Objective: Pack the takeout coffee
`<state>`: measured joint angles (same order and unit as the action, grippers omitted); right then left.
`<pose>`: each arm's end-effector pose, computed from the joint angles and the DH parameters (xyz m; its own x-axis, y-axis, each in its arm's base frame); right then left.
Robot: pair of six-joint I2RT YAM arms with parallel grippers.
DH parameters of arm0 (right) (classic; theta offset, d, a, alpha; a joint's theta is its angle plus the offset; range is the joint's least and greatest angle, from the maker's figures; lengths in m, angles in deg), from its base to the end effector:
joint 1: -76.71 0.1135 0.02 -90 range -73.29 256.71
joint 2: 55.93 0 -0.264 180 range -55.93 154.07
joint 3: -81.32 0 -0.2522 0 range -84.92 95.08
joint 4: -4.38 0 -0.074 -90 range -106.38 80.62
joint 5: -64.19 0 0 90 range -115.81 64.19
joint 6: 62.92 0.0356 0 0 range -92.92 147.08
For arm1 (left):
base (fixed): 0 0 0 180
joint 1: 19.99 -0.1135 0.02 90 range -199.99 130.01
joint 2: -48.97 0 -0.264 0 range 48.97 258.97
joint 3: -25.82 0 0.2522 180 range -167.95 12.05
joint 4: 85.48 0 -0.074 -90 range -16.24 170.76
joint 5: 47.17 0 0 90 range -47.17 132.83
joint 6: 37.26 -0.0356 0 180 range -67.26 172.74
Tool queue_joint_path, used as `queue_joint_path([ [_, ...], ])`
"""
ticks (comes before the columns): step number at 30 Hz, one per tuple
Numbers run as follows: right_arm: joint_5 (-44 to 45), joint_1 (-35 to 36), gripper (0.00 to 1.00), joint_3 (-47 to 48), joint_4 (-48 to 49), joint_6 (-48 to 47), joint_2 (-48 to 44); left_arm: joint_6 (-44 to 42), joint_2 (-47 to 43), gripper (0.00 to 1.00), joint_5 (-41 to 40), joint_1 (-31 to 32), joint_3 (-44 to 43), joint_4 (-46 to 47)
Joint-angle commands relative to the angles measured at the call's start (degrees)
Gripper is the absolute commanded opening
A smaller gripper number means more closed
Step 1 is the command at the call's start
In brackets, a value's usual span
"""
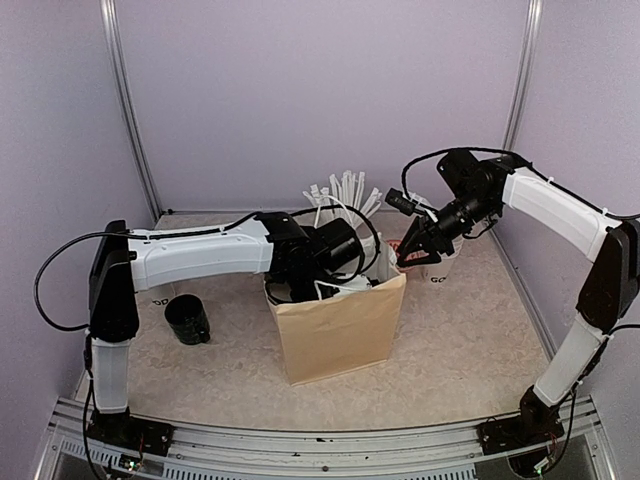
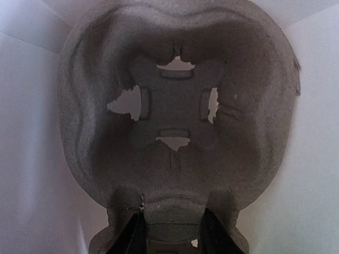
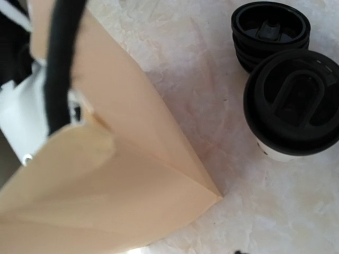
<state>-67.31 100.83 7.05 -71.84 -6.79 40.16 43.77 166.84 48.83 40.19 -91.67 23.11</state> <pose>0.2976 0.1591 0.3259 -0.3908 -0.6323 -0.6689 -0.9205 0.2692 0.2833 0.2105 -0.3747 0.2413 -0.3295 0.8868 -0.3242 0.9420 0.3320 -0.0494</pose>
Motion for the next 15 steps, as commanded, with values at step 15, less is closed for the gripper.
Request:
queue_joint_path([
  [15, -1.84, -0.32, 0.55, 2.46, -1.1, -0.84, -1.47, 2.35, -4.01, 0.65, -3.23, 0.91, -2.13, 0.16],
])
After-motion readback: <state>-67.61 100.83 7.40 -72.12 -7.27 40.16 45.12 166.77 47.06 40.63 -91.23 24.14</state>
